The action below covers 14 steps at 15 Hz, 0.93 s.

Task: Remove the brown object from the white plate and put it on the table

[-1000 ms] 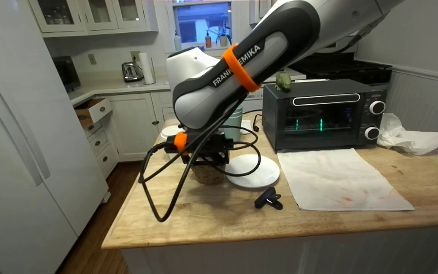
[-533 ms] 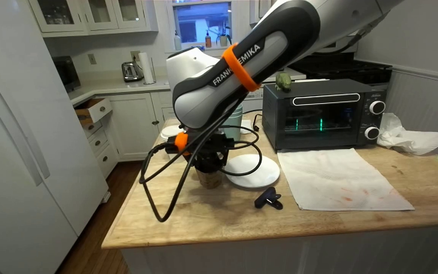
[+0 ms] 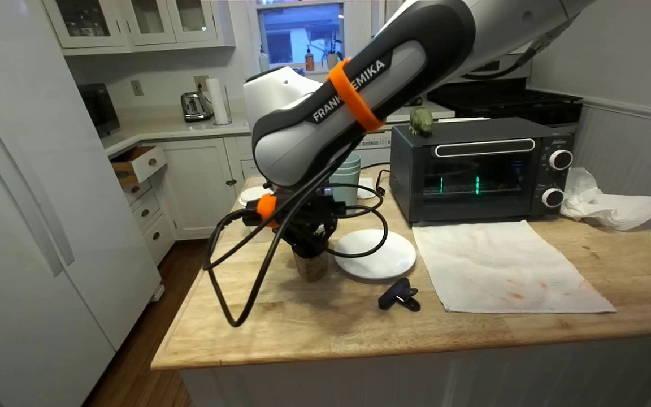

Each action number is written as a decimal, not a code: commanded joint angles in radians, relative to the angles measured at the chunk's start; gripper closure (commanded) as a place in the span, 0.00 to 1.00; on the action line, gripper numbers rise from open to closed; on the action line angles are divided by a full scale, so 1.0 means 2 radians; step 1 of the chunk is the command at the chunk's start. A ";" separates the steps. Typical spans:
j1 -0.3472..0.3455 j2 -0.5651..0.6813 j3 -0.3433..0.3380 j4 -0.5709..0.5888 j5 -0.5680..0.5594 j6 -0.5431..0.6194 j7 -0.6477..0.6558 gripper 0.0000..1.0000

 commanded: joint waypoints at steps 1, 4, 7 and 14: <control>0.001 -0.009 0.004 0.015 0.004 -0.033 -0.002 1.00; 0.002 -0.019 0.007 0.021 0.005 -0.051 0.000 1.00; 0.001 -0.035 0.010 0.020 0.006 -0.060 0.000 1.00; -0.009 -0.118 0.018 -0.038 0.001 -0.055 -0.040 1.00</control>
